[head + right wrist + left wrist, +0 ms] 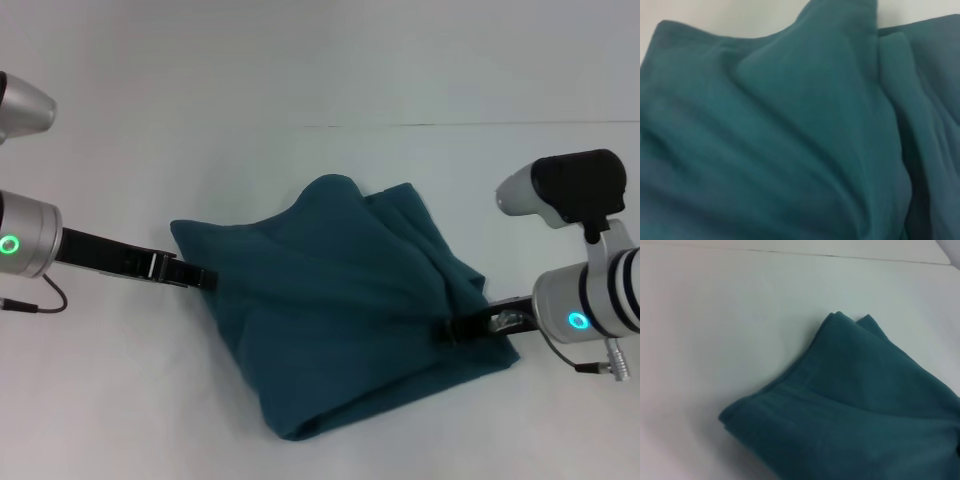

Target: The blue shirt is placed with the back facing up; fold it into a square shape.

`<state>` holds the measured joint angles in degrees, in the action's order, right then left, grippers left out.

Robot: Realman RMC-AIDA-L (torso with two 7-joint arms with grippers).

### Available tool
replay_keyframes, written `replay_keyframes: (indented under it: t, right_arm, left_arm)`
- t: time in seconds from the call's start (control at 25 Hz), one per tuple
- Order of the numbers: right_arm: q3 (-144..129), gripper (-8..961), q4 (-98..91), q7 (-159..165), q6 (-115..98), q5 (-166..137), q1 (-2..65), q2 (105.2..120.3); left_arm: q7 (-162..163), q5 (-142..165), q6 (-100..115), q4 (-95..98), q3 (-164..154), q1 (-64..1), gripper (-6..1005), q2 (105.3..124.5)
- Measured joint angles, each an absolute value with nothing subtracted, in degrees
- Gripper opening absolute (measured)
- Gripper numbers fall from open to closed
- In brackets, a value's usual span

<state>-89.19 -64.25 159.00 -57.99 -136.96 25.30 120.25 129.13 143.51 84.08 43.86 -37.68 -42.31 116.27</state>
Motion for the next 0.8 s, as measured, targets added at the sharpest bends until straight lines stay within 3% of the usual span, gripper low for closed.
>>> replay_keyframes:
  t: [0.16, 0.4, 0.6, 0.8]
  right_arm:
    - [-87.4, 42, -67.3, 158.2, -58.6, -136.7, 23.5, 119.99]
    - [-84.8, 152, -77.5, 157.7, -62.3, -136.4, 18.4, 120.05]
    - [-81.7, 366, -85.0, 158.1, -63.2, -136.5, 15.0, 120.07]
    - [-76.9, 406, -85.5, 155.0, -64.1, -133.4, 15.0, 119.96]
  left_arm:
    - [129.1, 143.4, 84.1, 44.0, -37.7, -42.3, 476, 116.31]
    - [129.1, 143.3, 83.3, 44.0, -37.7, -42.3, 476, 116.32]
    - [129.0, 143.3, 82.8, 44.3, -37.7, -42.5, 477, 116.28]
    - [128.6, 142.7, 82.9, 45.2, -37.7, -42.0, 477, 116.40]
